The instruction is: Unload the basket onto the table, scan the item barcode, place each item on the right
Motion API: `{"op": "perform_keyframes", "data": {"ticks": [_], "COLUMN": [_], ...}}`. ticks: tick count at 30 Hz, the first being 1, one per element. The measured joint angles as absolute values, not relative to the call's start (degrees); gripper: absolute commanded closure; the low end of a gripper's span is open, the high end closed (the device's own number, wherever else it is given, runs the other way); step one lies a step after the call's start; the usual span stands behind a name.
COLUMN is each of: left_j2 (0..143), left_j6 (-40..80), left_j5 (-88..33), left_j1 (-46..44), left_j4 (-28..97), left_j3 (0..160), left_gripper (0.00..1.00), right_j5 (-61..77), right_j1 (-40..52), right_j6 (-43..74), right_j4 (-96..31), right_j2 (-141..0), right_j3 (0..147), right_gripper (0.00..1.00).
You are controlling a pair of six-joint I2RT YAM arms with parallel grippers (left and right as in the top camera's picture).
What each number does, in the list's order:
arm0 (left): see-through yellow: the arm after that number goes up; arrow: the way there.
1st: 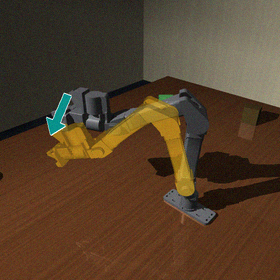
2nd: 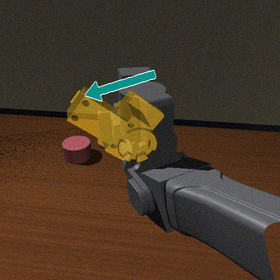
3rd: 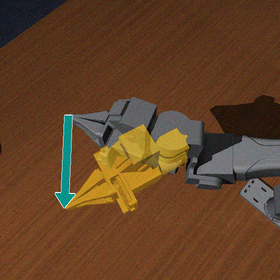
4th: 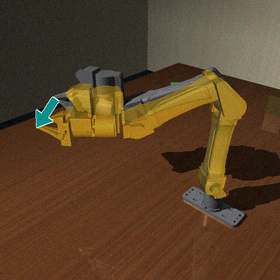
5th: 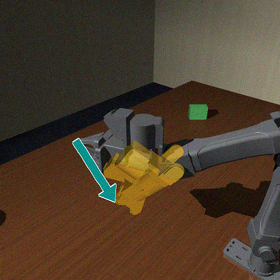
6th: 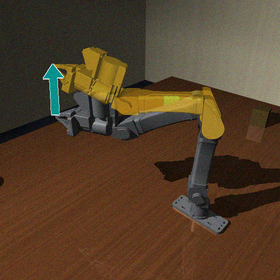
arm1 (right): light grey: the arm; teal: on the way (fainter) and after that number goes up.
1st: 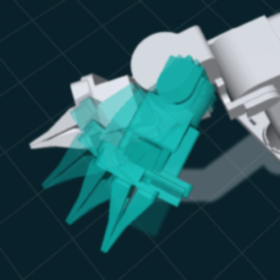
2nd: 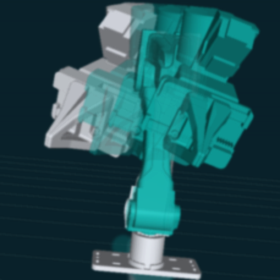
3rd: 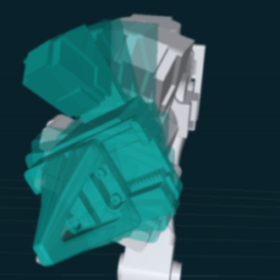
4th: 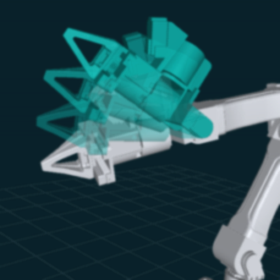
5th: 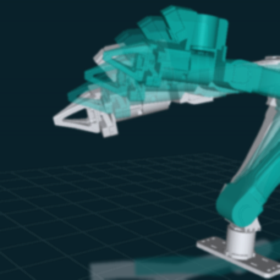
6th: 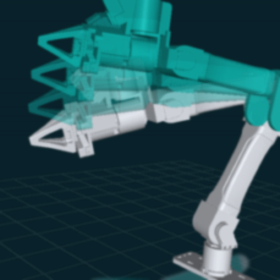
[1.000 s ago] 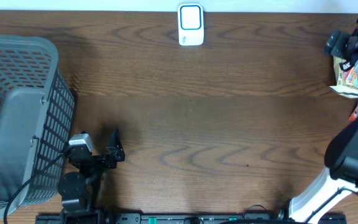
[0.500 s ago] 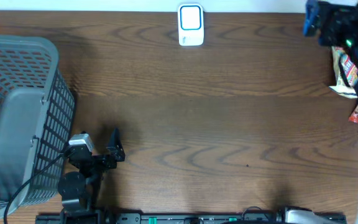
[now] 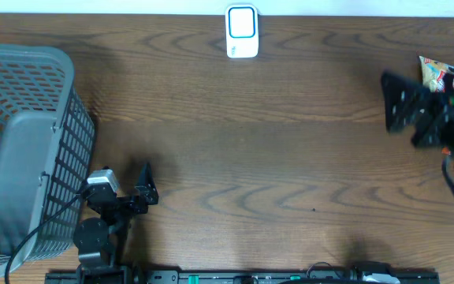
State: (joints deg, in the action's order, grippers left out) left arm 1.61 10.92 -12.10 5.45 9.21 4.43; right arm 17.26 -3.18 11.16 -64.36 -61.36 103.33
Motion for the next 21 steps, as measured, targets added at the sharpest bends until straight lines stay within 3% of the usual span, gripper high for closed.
{"op": "perform_keyframes", "data": {"ticks": [12,21], "left_j2": [1.61,1.61], "left_j6": [10.92,10.92], "left_j5": [-12.10,-12.08], "left_j1": [5.45,5.45], "left_j4": [9.21,9.23], "left_j3": [4.43,4.43], "left_gripper": [0.02,0.02], "right_j5": [15.75,10.90], "right_j1": [-3.18,-0.21], "right_j6": [6.59,-0.95], "right_j4": [-79.88,-77.06], "right_j2": [-57.21,-53.74], "right_j3": [103.24,93.34], "right_gripper": [0.01,0.01]}}
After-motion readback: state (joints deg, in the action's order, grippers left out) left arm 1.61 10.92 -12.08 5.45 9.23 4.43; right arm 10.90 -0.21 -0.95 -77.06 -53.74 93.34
